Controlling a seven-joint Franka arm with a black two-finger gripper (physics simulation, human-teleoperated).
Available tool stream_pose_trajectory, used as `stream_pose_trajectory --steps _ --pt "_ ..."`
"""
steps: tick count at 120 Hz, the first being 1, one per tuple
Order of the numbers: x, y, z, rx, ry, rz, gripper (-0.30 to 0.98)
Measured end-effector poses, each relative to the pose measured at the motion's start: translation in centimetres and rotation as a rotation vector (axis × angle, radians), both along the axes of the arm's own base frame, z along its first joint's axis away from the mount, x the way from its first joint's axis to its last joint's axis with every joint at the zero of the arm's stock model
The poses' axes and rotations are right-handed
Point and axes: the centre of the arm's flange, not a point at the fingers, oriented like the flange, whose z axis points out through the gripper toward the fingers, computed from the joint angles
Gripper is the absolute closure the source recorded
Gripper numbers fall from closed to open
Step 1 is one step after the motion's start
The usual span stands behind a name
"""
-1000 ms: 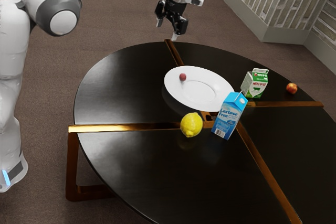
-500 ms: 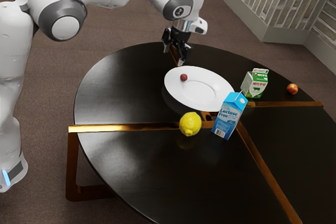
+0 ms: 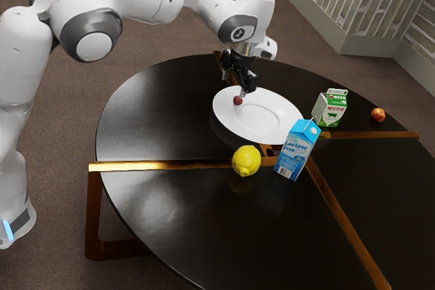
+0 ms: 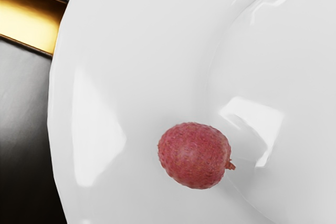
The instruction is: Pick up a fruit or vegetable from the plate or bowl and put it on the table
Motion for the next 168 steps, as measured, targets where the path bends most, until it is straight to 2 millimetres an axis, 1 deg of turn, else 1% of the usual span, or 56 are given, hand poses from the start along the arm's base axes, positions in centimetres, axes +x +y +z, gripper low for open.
stream_pose_trajectory --steps 37,55,68,78,91,104,142,157,168 --pt "0.9 -0.1 -1.0 0.011 -0.031 -0.002 0.00" --pt "1.0 -0.3 -1.4 0.012 -0.039 -0.007 0.00" --pt "0.9 0.0 -1.6 0.013 -0.039 -0.003 0.00" --pt "0.9 0.1 -2.2 0.015 -0.032 -0.002 0.00" --pt "1.1 -0.4 -3.1 0.023 -0.016 -0.010 0.00" --pt "1.4 -0.8 -3.6 0.035 -0.006 -0.022 0.00" --pt "1.5 -0.6 -3.8 0.064 0.003 -0.033 0.02" --pt "1.5 -0.4 -4.1 0.075 0.010 -0.034 0.03" --pt "1.7 -0.5 -4.7 0.081 0.019 -0.038 0.04"
